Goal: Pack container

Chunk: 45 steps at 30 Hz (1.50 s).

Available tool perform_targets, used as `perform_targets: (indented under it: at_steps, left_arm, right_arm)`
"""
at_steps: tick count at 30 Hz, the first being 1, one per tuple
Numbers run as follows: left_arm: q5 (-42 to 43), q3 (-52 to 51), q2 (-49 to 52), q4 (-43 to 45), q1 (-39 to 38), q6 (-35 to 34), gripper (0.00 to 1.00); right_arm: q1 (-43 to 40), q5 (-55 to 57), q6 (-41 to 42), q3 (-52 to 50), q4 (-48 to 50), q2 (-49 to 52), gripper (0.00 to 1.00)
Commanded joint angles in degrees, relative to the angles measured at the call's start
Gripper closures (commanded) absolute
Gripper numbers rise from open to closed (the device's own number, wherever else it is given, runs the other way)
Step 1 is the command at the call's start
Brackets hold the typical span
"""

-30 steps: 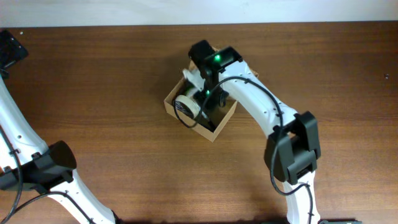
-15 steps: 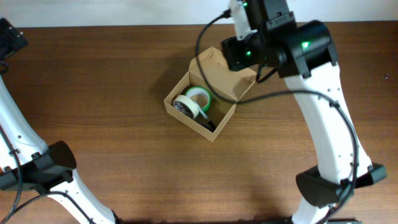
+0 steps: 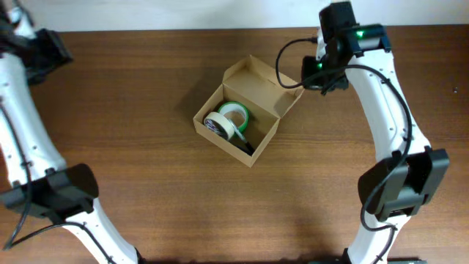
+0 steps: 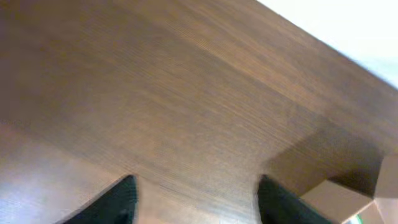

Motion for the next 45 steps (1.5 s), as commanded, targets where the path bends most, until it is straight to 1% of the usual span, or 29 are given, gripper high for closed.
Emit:
perform_targets:
  at_steps: [1,4,6,9,12,15,18,21,27,33,36,38,40,42,43,45]
  left_arm:
    - [0.22,-6.75,-0.26,4.07,-4.28,1.42,0.71]
    - [0.87,-9.33,-0.26,5.38,-6.45,1.4,0.72]
    - [1.03,-10.25,-0.26,6.49,-7.45,1.46,0.71]
    - [1.05,-11.23,-0.15,7.78,-9.09,2.75,0.72]
    - [0.98,-11.45,-0.07,7.93,-10.34,4.0,0.71]
    - [0.79,-11.45,-0.07,8.02,-10.93,4.0,0.71]
    - [0.81,-11.45,-0.07,8.0,-10.93,3.98,0.71]
    - [0.81,-11.47,-0.07,7.96,-10.93,3.98,0.71]
    - [0.83,-11.47,-0.07,7.19,-10.93,3.98,0.71]
    - [0.83,-11.47,-0.07,7.21,-10.93,3.93,0.67]
    - [0.83,-11.47,-0.04,7.19,-10.93,3.93,0.66]
    - [0.85,-11.47,-0.04,7.26,-11.1,3.72,0.66]
    - [0.9,-11.65,0.42,7.89,-11.63,3.74,0.66]
    - [2.73,-12.2,1.68,9.14,-12.17,3.85,0.66]
    - [5.84,-12.41,2.84,9.84,-12.46,4.66,0.66]
    - [15.02,-12.44,5.95,10.71,-12.72,6.88,0.67]
  right_arm:
    - [-0.28,-1.49,5.6,-6.67,3.04,0.11,0.95]
    - [-0.26,-2.03,8.09,-11.78,5.22,0.13,0.96]
    - [-0.39,-3.45,8.33,-14.84,7.08,0.13,0.96]
    - [-0.66,-4.13,10.99,-18.53,9.31,0.13,0.96]
    - [-0.66,-5.57,12.0,-21.14,12.83,0.13,0.96]
    - [-0.63,-9.16,11.98,-23.3,19.74,0.17,0.96]
    - [-0.59,-13.62,12.07,-25.24,28.92,0.22,0.96]
    - [-0.59,-14.78,14.19,-25.62,34.47,0.31,0.96]
    - [-0.59,-18.97,14.27,-25.62,40.11,0.33,0.96]
    - [-0.59,-26.82,13.86,-25.62,46.31,1.6,0.96]
    - [-0.59,-29.35,13.73,-25.62,47.06,2.82,0.96]
    - [-0.74,-29.49,10.8,-25.62,46.86,2.95,0.96]
    - [-1.77,-29.51,10.25,-25.57,46.84,2.75,0.96]
    - [-3.15,-29.49,10.86,-25.53,46.82,2.75,0.96]
    - [-4.04,-29.49,10.86,-25.53,46.64,2.78,0.96]
    - [-5.86,-29.44,10.84,-25.53,45.72,2.78,0.96]
